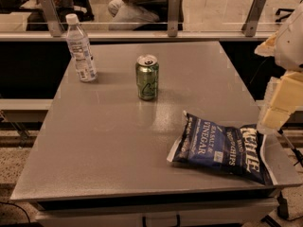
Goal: Knock blue plastic bottle over
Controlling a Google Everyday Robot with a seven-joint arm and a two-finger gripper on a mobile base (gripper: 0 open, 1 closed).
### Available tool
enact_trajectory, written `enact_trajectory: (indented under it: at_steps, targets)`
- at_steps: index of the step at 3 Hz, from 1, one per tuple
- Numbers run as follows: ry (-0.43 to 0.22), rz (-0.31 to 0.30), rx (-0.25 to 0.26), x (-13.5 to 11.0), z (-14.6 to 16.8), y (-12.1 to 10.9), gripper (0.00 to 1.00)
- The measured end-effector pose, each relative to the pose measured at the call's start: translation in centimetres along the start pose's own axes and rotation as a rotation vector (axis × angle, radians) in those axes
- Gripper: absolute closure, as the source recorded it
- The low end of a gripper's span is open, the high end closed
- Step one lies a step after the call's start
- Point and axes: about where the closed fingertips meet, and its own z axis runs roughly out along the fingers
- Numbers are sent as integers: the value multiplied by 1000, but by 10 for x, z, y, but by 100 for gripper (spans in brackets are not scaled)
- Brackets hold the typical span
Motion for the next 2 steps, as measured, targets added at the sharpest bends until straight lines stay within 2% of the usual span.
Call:
enact_trajectory:
  at_steps: [1, 2]
  targets:
    - [-1, 0, 2, 0, 0, 0, 0]
    - [-63, 23, 29, -13, -4, -14, 0]
